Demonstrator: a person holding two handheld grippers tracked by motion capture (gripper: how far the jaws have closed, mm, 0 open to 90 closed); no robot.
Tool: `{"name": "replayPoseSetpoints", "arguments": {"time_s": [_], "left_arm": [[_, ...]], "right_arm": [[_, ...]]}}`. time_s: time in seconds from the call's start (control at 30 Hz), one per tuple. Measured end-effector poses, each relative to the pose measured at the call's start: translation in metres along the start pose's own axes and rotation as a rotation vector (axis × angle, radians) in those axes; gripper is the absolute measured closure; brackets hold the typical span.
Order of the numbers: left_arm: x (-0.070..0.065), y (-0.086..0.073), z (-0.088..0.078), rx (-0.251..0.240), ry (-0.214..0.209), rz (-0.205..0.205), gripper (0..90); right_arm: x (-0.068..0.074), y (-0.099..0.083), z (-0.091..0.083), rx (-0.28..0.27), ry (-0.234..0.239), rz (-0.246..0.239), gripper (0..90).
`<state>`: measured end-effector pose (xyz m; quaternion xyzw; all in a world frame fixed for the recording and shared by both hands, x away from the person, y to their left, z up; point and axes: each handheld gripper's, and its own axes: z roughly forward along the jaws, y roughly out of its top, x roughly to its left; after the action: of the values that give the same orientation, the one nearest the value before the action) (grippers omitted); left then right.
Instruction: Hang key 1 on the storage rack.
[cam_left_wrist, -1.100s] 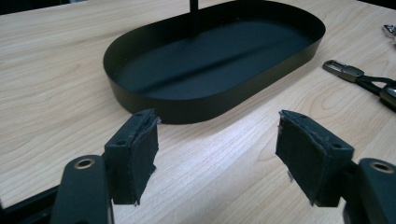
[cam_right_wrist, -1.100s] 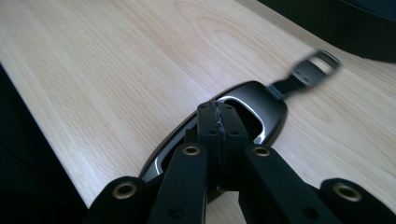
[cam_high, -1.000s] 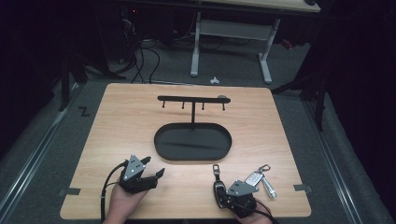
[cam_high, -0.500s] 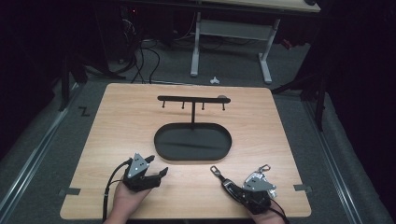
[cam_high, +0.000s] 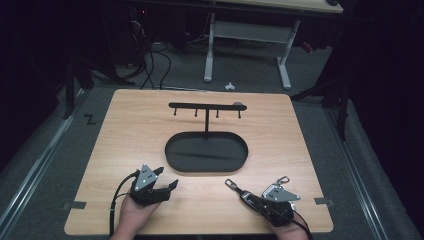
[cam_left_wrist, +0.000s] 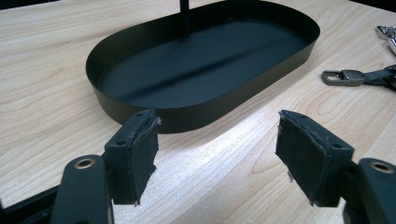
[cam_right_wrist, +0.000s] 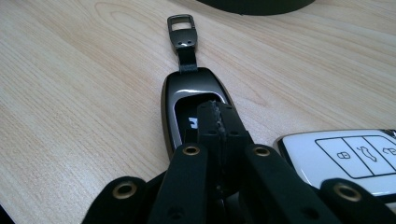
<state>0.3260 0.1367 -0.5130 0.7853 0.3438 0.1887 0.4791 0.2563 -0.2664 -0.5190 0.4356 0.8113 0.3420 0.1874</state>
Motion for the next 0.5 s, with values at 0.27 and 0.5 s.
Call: {"name": "replayPoseSetpoints", "arguments": {"time_s": [0.27, 0.5], "left_arm": [[0.001, -0.001, -0.003, 0.003, 0.003, -0.008, 30.1], [0.003, -0.004, -0.008, -0.003, 0.011, -0.013, 30.1]], "right_arm": [[0.003, 0.005, -0.003, -0.024, 0.009, -0.009, 89.6], [0.008, 0.011, -0.004, -0.044, 0.011, -0.021, 88.2]]}}
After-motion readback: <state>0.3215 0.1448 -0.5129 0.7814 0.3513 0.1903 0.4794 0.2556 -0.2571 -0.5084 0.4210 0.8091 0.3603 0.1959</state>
